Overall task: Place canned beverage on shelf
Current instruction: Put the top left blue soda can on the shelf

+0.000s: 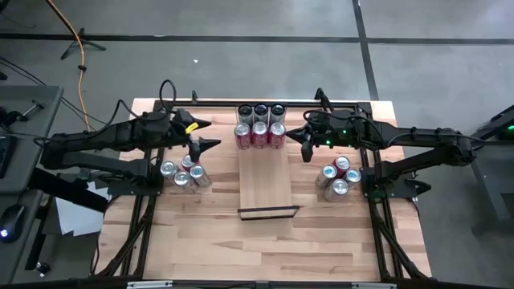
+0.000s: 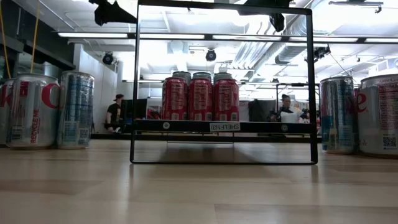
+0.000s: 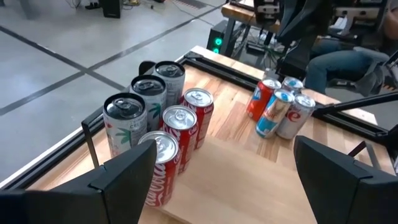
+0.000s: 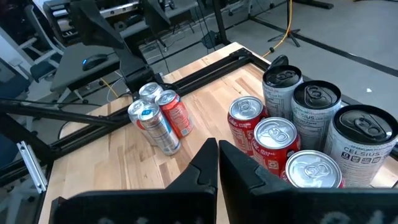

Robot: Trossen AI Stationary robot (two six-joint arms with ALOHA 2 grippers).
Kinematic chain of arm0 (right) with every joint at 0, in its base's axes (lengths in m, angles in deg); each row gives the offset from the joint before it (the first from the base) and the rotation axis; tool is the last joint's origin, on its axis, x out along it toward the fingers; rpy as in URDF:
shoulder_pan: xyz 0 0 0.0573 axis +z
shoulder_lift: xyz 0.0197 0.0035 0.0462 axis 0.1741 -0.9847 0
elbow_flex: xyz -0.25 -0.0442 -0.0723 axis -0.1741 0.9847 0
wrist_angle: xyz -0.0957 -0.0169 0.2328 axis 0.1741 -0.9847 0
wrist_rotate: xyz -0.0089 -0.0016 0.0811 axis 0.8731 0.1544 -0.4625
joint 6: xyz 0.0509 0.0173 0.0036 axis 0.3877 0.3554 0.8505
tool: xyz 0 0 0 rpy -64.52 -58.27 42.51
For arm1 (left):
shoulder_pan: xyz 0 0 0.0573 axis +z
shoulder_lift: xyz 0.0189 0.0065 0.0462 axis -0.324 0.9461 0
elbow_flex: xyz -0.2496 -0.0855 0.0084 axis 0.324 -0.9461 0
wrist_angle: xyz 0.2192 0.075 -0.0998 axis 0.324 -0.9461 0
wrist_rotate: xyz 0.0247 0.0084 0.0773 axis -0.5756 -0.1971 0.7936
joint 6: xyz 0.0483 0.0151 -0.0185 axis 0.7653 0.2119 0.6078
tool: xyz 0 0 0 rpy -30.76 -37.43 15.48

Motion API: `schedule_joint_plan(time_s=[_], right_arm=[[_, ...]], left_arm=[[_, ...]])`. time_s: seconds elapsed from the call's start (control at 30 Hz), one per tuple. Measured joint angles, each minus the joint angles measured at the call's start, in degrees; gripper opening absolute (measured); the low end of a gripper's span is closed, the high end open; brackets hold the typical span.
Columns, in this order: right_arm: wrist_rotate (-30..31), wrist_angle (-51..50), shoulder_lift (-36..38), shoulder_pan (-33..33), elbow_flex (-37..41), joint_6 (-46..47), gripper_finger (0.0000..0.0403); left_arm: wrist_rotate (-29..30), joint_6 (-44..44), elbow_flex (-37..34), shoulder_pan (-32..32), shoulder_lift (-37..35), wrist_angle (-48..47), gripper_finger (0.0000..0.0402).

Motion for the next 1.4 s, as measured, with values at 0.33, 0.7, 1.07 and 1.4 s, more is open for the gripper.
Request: schedule_joint_plan(time_s=[0.33,0.7,1.07,1.4], right_arm=[[0.1,0.0,0.0,0.0,0.0,1.5,0.0],[0.1,0.0,0.0,0.0,0.0,1.1,0.0],[0.1,0.0,0.0,0.0,0.0,1.1,0.0],[0.1,0.0,0.0,0.0,0.0,1.1,0.0]], left_arm=[[-3.0,0.1,0.0,0.0,1.1,0.2,0.0326],[-3.0,0.1,0.0,0.0,0.9,0.3,0.0326],[-3.0,0.1,0.0,0.0,0.9,0.3,0.0326],[-2.9,0.1,0.0,0.0,0.9,0.3,0.0326]])
